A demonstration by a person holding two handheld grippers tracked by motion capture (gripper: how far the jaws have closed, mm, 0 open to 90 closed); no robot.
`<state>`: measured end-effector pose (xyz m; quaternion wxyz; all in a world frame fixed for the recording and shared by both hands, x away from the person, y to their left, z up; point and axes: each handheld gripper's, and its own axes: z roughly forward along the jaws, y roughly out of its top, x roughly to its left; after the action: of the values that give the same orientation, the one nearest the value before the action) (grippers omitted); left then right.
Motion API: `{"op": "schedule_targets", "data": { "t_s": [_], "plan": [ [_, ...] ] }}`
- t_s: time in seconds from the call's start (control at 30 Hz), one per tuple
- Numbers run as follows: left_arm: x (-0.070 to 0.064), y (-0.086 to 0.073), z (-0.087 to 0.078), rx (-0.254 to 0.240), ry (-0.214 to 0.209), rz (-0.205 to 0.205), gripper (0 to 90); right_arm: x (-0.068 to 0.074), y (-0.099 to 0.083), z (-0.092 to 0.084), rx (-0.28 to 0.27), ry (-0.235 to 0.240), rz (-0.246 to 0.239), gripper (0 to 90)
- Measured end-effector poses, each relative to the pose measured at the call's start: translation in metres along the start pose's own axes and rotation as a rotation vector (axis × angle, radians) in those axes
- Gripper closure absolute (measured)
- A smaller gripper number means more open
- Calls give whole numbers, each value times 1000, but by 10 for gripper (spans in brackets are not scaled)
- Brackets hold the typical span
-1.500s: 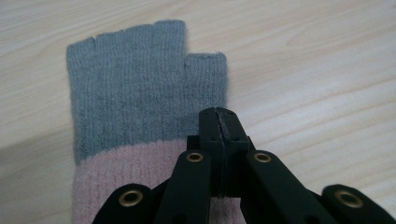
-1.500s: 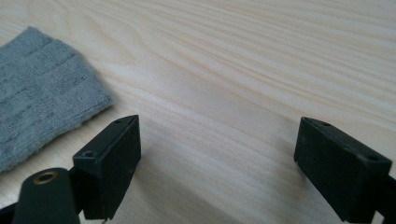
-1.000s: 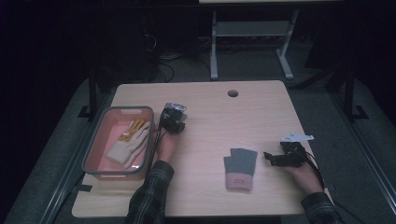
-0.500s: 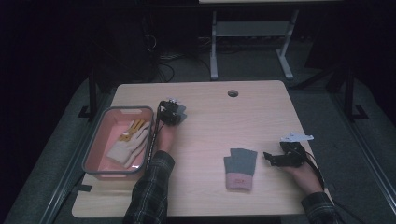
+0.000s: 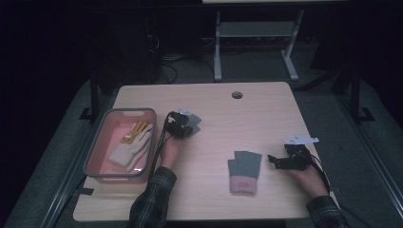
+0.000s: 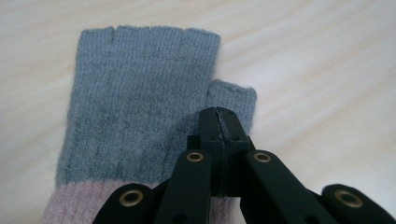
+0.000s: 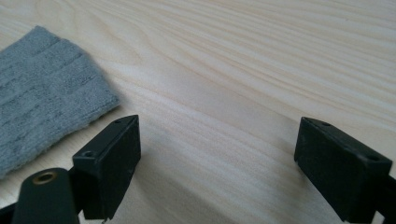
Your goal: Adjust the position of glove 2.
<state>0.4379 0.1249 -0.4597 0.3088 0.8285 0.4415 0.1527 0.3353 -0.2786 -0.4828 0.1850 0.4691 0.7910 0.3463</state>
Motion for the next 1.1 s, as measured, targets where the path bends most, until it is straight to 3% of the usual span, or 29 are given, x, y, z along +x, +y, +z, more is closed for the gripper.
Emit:
{"op": "schedule_targets", "data": {
  "t_s": [0.4, 0.8, 1.1],
  "plan": [
    [-37, -23, -15, -24, -82, 48, 898, 0, 0, 0, -3, -1, -5, 144],
    [-71, -36, -24, -28, -164, 70, 898, 0, 0, 0, -3, -1, -5, 144],
    [-97, -45, -31, -23, -214, 112, 898, 0, 0, 0, -3, 2, -10, 144]
  ]
}}
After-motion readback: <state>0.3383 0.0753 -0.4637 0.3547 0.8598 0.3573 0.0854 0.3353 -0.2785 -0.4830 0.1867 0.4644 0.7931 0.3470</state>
